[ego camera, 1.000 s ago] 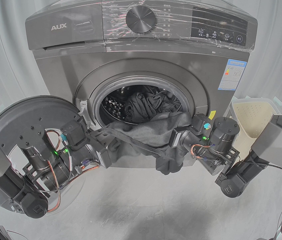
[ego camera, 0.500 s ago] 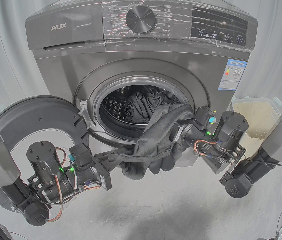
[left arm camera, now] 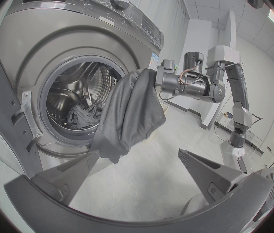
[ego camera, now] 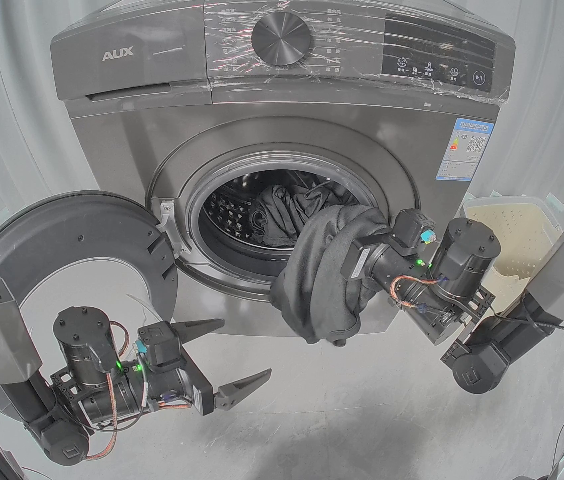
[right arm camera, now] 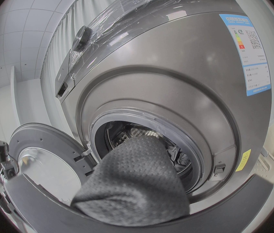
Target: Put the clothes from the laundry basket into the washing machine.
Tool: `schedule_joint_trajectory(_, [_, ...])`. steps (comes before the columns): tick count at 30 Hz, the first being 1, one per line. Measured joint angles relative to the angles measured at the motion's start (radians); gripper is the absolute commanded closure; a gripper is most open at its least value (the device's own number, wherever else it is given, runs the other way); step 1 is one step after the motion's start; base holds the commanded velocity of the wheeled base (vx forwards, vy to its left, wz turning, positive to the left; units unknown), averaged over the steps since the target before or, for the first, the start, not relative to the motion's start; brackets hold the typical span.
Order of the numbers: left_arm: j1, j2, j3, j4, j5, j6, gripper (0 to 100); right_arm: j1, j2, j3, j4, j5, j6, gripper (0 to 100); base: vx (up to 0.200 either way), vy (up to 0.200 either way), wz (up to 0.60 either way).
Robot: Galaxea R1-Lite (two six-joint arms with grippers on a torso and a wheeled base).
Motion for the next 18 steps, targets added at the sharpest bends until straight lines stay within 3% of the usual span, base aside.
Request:
schedule_joint_trajectory(9, [0.001, 0.014, -0.022, -0.001, -0.007, 0.003, 0, 0.022, -0.014, 0.007, 0.0, 0.001, 0.001, 100, 0.0, 0.0, 0.0])
schedule_joint_trajectory(18, [0.021, 0.029, -0.088, 0.0, -0.003, -0.003, 0, 0.121, -0.032, 0.031, -0.002, 0.0, 0.006, 100, 0.0, 0.0, 0.0])
